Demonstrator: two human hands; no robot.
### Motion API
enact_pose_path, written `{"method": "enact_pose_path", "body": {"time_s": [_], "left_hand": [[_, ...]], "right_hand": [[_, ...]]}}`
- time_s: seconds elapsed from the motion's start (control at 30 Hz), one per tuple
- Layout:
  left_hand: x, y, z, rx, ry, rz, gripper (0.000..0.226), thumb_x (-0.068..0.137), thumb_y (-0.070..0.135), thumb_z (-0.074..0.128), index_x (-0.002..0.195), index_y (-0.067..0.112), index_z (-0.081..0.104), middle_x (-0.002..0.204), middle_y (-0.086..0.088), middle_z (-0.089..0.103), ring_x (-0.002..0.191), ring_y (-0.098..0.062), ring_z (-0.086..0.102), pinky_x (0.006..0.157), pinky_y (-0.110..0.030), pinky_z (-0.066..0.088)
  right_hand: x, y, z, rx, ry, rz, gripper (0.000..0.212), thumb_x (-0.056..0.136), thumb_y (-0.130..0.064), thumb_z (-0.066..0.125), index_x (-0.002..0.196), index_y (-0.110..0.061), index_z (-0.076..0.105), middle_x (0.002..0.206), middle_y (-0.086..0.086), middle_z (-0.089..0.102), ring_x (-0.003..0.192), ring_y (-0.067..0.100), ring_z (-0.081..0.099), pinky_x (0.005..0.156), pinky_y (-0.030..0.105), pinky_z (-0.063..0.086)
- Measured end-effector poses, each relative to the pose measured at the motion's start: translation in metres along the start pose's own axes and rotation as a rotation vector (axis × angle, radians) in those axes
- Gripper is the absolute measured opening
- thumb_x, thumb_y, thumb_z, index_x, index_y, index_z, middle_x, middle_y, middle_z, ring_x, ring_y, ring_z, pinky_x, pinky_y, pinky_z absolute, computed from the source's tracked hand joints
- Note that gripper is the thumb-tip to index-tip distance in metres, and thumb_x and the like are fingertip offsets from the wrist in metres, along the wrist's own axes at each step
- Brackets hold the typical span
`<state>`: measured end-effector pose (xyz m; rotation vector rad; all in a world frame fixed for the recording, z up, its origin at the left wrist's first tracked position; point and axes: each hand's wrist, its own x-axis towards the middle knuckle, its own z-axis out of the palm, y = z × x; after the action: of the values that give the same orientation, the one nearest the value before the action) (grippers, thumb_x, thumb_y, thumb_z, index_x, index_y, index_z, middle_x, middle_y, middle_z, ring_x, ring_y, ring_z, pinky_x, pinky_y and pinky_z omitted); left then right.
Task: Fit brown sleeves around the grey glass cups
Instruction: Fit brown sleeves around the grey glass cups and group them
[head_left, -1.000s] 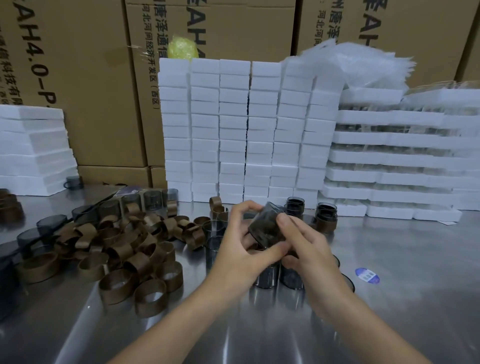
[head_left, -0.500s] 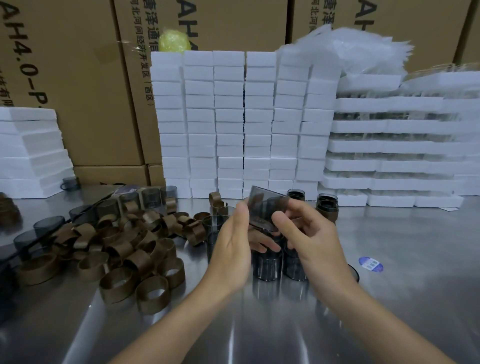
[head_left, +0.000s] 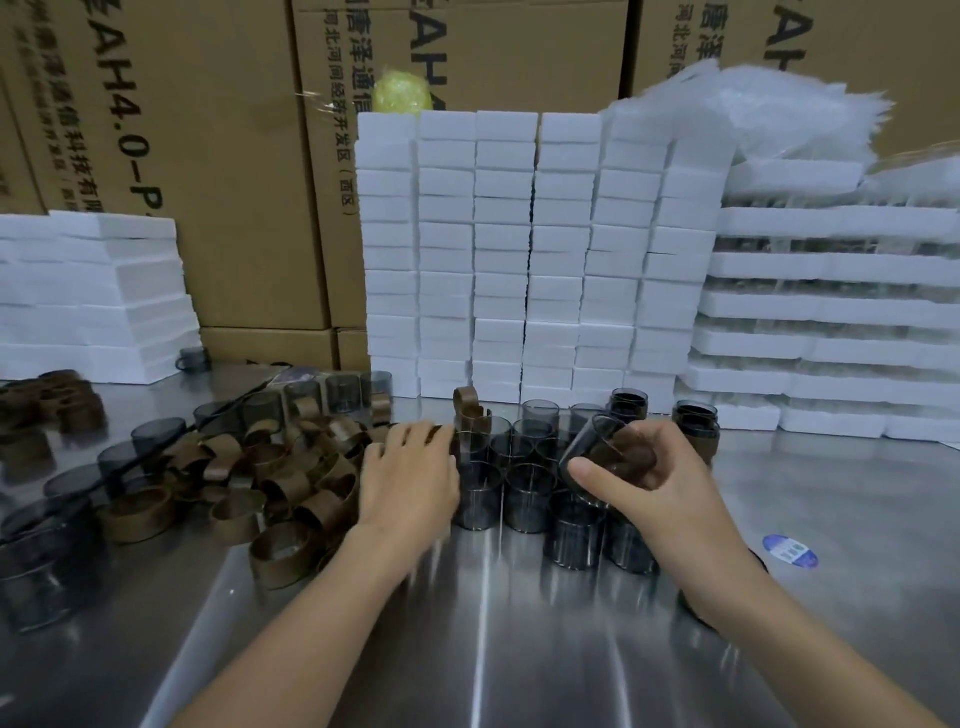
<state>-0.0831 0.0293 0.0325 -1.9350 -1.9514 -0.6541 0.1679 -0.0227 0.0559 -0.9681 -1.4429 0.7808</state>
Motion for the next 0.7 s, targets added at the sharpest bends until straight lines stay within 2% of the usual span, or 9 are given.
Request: {"method": "enact_pose_path", "body": {"time_s": [0.1,0.2,0.3,0.37,0.43,0.5,0.57,0.63,0.7], "left_hand": [[0.005,-0.015,0.008,0.058,-0.07,-0.052,0.037,0.113,0.035,0.04,0.142,0.028,0.062,0.146,0.007,0.063,0.138,-0.019,0.054,0.118,-0.043,0.041],[0.006,-0.02,0.01,0.04,-0.088,-0.043,0.031,0.108,0.033,0.055,0.138,0.028,0.062,0.136,0.005,0.068,0.121,-0.022,0.065,0.105,-0.044,0.052],[0.006,-0.023,0.009,0.022,-0.095,-0.031,0.041,0.099,0.035,0.074,0.136,0.031,0.056,0.134,0.004,0.067,0.123,-0.025,0.062,0.1,-0.044,0.055],[0.007,-0.022,0.007,0.037,-0.049,-0.029,0.039,0.095,0.037,0.079,0.126,0.033,0.056,0.123,0.004,0.072,0.114,-0.024,0.066,0.093,-0.042,0.055],[0.009,-0.023,0.004,-0.02,0.031,-0.051,0.039,0.092,0.038,0.08,0.123,0.034,0.057,0.117,0.006,0.071,0.105,-0.021,0.068,0.09,-0.042,0.056],[0.011,-0.022,-0.003,-0.229,0.13,-0.088,0.045,0.091,0.034,0.083,0.129,0.033,0.059,0.123,0.008,0.064,0.107,-0.02,0.068,0.09,-0.043,0.057],[0.011,-0.014,-0.014,-0.545,0.234,-0.082,0.047,0.089,0.025,0.085,0.129,0.034,0.061,0.125,0.01,0.057,0.11,-0.014,0.066,0.093,-0.039,0.058],[0.007,0.005,-0.026,-0.827,0.291,-0.007,0.051,0.087,0.019,0.088,0.13,0.034,0.065,0.127,0.013,0.056,0.115,-0.004,0.064,0.093,-0.034,0.061],[-0.002,0.028,-0.038,-1.001,0.26,0.119,0.055,0.087,0.02,0.089,0.134,0.036,0.066,0.132,0.017,0.057,0.122,-0.002,0.064,0.091,-0.03,0.063]], "right_hand": [[0.0,0.004,-0.001,-0.027,0.013,-0.026,0.064,0.054,-0.084,0.091,0.1,-0.049,0.063,0.097,-0.012,0.074,0.09,0.007,0.074,0.076,0.021,0.055],[0.0,0.003,-0.002,-0.035,0.011,-0.049,0.059,0.059,-0.081,0.09,0.1,-0.048,0.063,0.096,-0.014,0.074,0.088,0.004,0.072,0.073,0.014,0.055],[0.0,0.005,-0.001,-0.052,0.028,-0.061,0.059,0.063,-0.079,0.089,0.103,-0.045,0.063,0.098,-0.01,0.073,0.089,0.009,0.072,0.075,0.022,0.055],[-0.001,0.006,-0.002,-0.084,0.056,-0.07,0.062,0.063,-0.083,0.086,0.106,-0.045,0.062,0.099,-0.008,0.072,0.087,0.01,0.069,0.077,0.029,0.053],[0.0,0.005,-0.003,-0.116,0.091,-0.086,0.065,0.062,-0.087,0.084,0.108,-0.048,0.061,0.098,-0.013,0.071,0.079,0.005,0.063,0.075,0.03,0.05],[0.002,0.004,-0.005,-0.109,0.125,-0.094,0.067,0.062,-0.083,0.085,0.115,-0.053,0.059,0.102,-0.017,0.071,0.082,0.007,0.064,0.077,0.036,0.054],[0.003,0.0,-0.008,-0.061,0.131,-0.106,0.066,0.066,-0.073,0.086,0.123,-0.061,0.056,0.111,-0.017,0.071,0.093,0.014,0.071,0.084,0.045,0.061],[0.003,-0.003,-0.01,-0.028,0.113,-0.116,0.065,0.073,-0.065,0.083,0.131,-0.065,0.055,0.12,-0.014,0.069,0.097,0.016,0.075,0.084,0.047,0.065],[0.002,-0.005,-0.01,-0.027,0.101,-0.122,0.059,0.079,-0.058,0.082,0.132,-0.061,0.057,0.129,-0.007,0.066,0.094,0.016,0.077,0.077,0.047,0.068]]}}
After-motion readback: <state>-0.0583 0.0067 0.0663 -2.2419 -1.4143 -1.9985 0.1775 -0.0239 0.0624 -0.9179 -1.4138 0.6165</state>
